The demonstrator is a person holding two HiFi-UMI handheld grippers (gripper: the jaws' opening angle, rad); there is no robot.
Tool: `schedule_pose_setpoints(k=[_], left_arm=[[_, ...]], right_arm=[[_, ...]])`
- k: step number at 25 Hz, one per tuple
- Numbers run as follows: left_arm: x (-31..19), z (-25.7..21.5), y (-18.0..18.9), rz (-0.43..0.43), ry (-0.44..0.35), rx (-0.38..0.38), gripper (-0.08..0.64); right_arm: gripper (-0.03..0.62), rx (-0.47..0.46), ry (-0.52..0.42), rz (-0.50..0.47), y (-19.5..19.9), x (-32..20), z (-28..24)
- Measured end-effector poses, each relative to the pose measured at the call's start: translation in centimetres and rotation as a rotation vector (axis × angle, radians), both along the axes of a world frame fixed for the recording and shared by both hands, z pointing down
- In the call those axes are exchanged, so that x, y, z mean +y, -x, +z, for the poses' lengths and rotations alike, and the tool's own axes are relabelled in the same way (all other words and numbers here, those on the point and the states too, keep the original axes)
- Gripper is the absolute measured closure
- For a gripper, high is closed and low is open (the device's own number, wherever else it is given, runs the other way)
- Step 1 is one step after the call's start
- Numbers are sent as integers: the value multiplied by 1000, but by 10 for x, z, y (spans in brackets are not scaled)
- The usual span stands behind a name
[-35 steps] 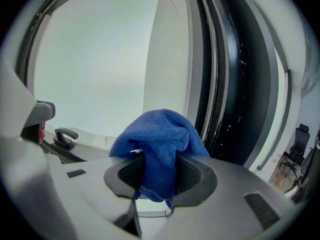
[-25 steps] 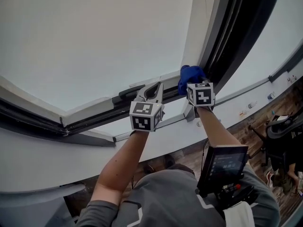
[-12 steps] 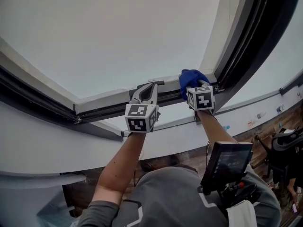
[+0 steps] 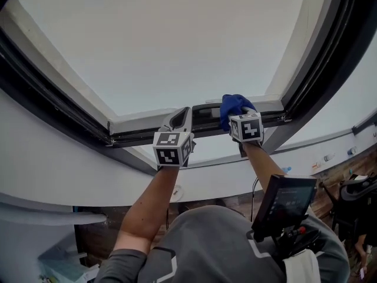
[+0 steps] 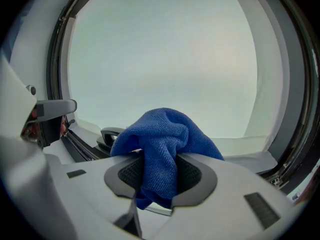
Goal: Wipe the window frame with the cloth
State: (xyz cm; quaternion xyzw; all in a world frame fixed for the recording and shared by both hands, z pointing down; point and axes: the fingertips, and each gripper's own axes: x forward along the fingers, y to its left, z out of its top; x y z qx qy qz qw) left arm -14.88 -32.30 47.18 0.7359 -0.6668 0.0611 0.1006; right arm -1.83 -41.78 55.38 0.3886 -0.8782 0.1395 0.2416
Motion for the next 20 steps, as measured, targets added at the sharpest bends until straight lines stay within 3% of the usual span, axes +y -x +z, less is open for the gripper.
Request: schedule_pose_setpoints(k=[7, 16, 20], left_arm=[[21, 1, 27, -47, 0, 26, 550], [40, -3, 29, -59, -36, 84, 550], [50, 4, 33, -81, -31, 109, 550]], right_arm=[[443, -25, 10, 14, 4, 1, 0], [443, -209, -9, 53, -14, 42, -47], [443, -218, 15, 33, -6, 54, -44]])
